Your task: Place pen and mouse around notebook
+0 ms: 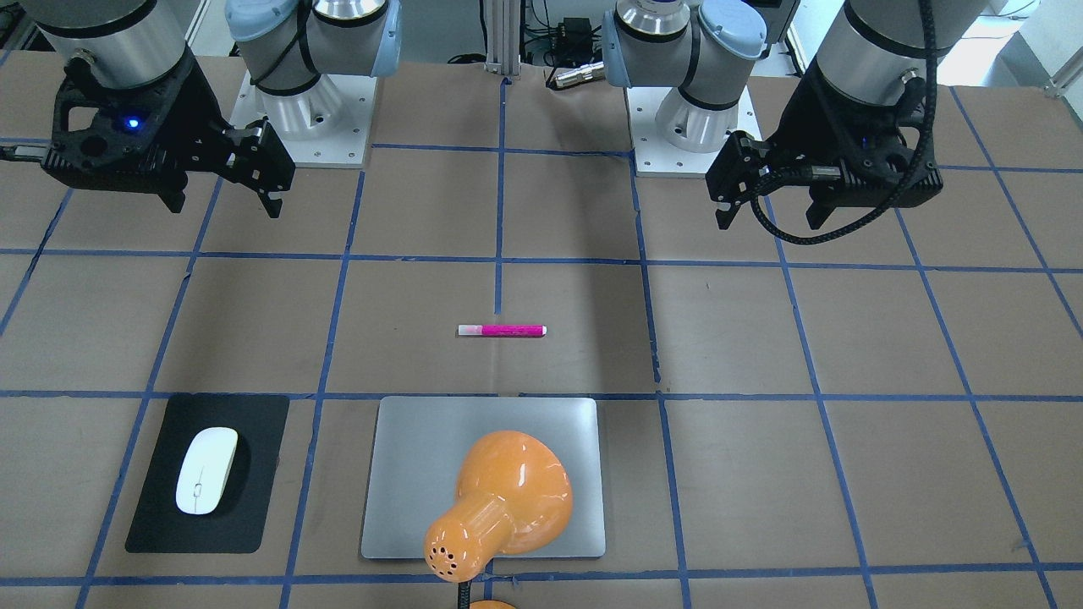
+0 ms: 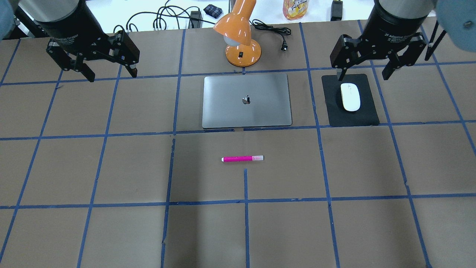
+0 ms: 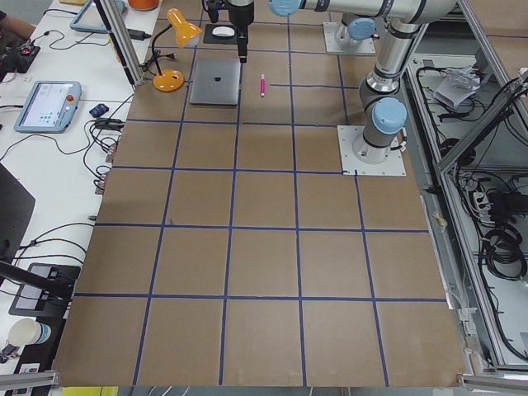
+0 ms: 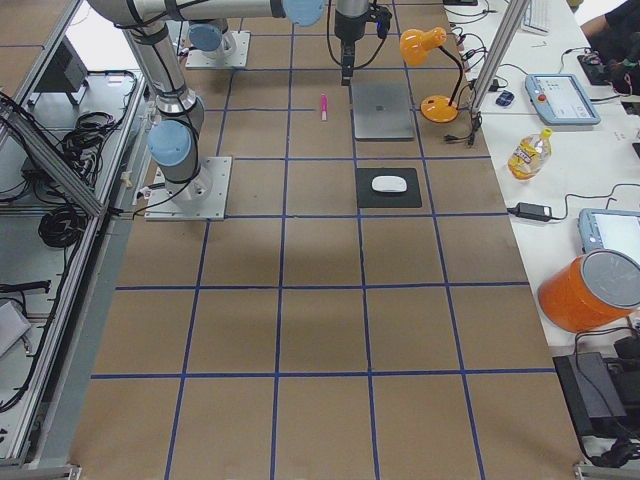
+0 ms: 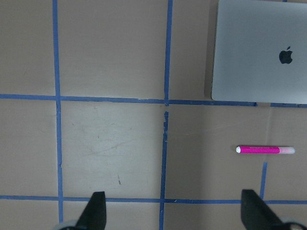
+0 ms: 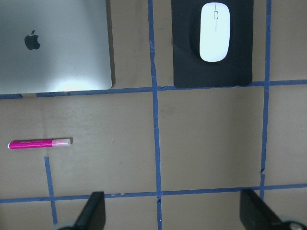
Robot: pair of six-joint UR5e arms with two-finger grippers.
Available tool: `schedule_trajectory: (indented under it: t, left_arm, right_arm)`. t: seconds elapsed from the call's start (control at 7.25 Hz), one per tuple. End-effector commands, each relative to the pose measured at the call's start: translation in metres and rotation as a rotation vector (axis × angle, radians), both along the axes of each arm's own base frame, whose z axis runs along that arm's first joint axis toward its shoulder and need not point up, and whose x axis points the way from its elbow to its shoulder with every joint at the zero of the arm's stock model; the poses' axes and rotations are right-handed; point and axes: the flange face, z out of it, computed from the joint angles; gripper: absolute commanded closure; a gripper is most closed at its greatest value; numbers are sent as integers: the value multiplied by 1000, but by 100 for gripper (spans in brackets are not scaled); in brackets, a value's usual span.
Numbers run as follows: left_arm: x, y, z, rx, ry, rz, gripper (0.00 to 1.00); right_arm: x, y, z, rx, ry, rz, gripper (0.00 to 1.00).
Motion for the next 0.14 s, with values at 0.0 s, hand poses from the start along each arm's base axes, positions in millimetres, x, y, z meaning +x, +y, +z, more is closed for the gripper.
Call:
schedule_trajectory:
  t: [0.0]
  left_arm:
    - [1, -1, 0, 3, -9, -1, 0]
  right_arm:
    - [0, -1, 0, -1, 0, 1, 0]
